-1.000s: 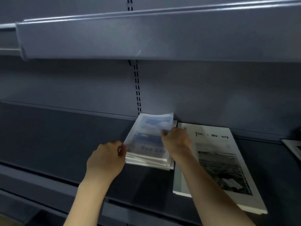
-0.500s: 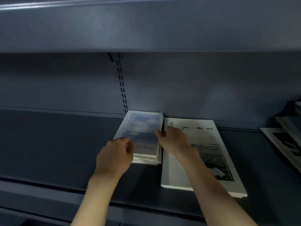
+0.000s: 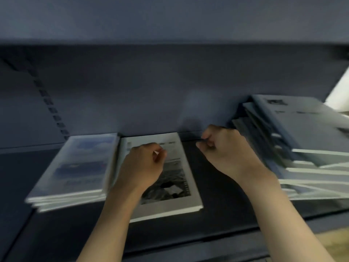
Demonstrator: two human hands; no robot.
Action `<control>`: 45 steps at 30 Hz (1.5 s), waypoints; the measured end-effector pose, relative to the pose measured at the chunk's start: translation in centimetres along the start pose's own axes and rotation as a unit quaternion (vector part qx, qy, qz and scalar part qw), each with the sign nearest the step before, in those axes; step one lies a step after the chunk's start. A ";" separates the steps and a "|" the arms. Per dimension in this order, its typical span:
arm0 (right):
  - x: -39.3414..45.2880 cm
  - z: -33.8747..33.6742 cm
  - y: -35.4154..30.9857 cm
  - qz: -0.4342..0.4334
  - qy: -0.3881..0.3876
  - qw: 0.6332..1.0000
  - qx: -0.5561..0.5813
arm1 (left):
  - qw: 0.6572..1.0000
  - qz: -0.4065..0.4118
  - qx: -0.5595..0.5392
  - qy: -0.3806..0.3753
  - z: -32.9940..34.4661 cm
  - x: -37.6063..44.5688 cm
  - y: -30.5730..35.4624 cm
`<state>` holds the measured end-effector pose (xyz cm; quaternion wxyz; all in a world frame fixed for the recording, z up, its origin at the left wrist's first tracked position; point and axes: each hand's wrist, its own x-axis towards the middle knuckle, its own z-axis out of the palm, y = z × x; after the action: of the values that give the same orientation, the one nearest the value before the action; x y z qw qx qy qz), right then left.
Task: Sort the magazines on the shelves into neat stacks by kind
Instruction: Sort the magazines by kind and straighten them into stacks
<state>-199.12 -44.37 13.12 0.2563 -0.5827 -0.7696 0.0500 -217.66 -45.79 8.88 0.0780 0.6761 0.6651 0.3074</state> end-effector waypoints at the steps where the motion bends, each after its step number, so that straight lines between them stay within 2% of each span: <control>1: 0.0 -1.3 1.1 0.002 0.012 1.000 -0.004 | 1.000 0.010 -0.006 -0.002 0.6 0.5 1.5; 7: 1.0 -6.7 8.6 0.025 0.053 0.997 -0.048 | 0.997 0.060 -0.029 -0.037 3.7 3.0 10.5; 14: 0.6 -10.5 15.5 0.076 0.046 0.995 -0.038 | 0.994 0.099 -0.048 -0.013 6.9 6.1 18.4; 18: 0.3 -12.4 18.8 0.094 0.037 0.994 -0.044 | 0.995 0.088 -0.032 -0.017 8.5 7.2 21.6; 23: -0.1 -14.1 22.0 0.092 0.037 0.994 -0.051 | 0.992 0.005 0.020 -0.126 10.4 8.5 24.8; 25: -0.2 -14.4 23.0 0.091 0.045 0.994 -0.051 | 0.991 -0.023 0.008 -0.134 10.8 8.6 25.5; 29: -0.4 -14.6 24.4 0.085 0.047 0.994 -0.055 | 0.980 -0.037 -0.133 -0.141 11.0 8.3 26.2; 31: -0.4 -14.6 24.8 0.084 0.044 0.994 -0.056 | 0.976 -0.040 -0.155 -0.150 11.1 8.3 26.5; 36: -0.7 -15.1 25.9 0.090 0.034 0.994 -0.055 | 0.975 -0.072 -0.135 -0.160 10.2 8.8 26.0; 45: -0.2 -16.2 27.8 0.138 -0.019 0.988 -0.070 | 0.978 -0.136 -0.142 -0.074 6.6 5.4 20.7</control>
<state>-167.51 -39.38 16.63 0.1912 -0.6989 -0.6879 0.0421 -197.05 -40.81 15.96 0.2636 0.5825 0.6925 0.3341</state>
